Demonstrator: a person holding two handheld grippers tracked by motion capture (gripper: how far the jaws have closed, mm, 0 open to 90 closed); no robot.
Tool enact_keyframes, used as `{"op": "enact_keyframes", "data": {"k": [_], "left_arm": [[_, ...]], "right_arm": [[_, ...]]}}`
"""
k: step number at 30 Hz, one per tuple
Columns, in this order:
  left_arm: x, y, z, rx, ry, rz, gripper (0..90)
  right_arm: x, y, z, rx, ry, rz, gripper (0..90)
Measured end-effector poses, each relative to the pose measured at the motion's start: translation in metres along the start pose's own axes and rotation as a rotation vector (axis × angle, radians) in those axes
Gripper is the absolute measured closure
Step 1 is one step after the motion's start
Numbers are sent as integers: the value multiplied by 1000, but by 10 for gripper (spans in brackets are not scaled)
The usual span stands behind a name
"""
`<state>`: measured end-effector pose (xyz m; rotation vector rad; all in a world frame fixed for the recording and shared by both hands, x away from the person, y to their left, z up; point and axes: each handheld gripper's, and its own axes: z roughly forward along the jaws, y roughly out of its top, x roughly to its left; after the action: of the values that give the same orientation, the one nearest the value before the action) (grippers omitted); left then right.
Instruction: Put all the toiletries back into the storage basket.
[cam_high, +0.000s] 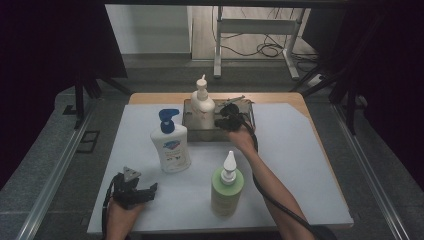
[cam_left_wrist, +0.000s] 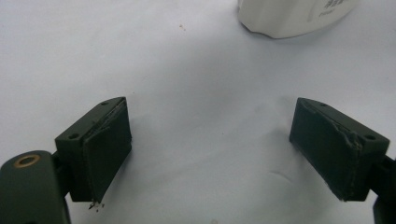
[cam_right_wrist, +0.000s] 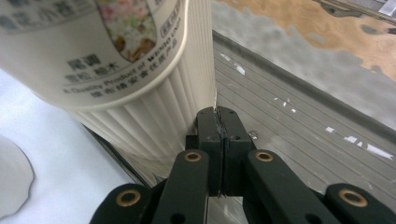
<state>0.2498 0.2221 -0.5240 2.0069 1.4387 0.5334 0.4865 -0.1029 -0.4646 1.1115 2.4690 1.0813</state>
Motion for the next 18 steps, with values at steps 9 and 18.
{"op": "enact_keyframes", "data": {"k": [9,18], "left_arm": [[0,0,0,0,0,0,124],[0,0,0,1,0,1,124]], "right_arm": [[7,4,6,2,0,-9,886],[14,8,12,-1,15,-11,885]]}}
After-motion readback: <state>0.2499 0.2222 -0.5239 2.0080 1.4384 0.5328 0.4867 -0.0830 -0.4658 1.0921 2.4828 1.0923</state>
